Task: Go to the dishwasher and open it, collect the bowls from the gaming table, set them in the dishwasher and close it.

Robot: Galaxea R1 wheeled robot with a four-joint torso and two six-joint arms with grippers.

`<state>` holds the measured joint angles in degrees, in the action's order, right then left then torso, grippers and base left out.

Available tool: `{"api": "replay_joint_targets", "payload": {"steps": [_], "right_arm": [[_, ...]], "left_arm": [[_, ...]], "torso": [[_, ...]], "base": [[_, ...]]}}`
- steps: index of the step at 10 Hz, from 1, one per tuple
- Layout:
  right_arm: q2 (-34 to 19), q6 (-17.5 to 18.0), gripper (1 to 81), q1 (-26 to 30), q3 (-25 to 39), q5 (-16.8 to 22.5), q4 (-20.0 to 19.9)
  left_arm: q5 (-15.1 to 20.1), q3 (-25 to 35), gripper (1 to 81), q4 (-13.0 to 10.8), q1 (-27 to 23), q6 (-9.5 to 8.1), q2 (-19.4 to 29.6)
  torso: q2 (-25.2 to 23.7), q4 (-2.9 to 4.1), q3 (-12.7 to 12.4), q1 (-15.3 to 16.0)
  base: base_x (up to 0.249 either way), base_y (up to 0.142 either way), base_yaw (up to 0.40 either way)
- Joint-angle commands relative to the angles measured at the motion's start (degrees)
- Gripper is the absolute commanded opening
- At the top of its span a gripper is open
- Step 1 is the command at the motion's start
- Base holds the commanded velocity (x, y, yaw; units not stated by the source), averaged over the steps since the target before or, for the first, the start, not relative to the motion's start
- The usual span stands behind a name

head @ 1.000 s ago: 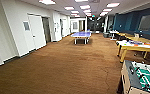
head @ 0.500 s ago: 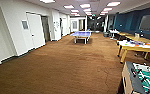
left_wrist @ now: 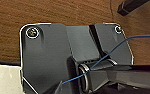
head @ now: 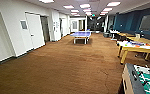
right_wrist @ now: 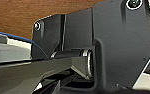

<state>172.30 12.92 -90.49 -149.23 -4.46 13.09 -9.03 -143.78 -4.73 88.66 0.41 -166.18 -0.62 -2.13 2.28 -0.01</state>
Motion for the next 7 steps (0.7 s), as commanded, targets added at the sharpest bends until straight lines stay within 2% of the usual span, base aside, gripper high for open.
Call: {"api": "replay_joint_targets", "payload": {"steps": [1, 7], "right_arm": [[0.17, -0.09, 81.1, 2.37, 0.61, 2.70, 0.71], [0.26, -0.18, 81.1, 2.46, 0.70, 2.70, 0.88]], "left_arm": [[2.35, 0.25, 81.1, -0.37, -2.49, 0.47, 0.67], [2.35, 0.25, 81.1, -0.20, -2.48, 0.46, 0.67]], "torso": [[0.00, 0.00, 0.00, 0.01], [0.00, 0.00, 0.00, 0.01]], "base": [[0.123, 0.000, 0.000], [0.123, 0.000, 0.000]]}}
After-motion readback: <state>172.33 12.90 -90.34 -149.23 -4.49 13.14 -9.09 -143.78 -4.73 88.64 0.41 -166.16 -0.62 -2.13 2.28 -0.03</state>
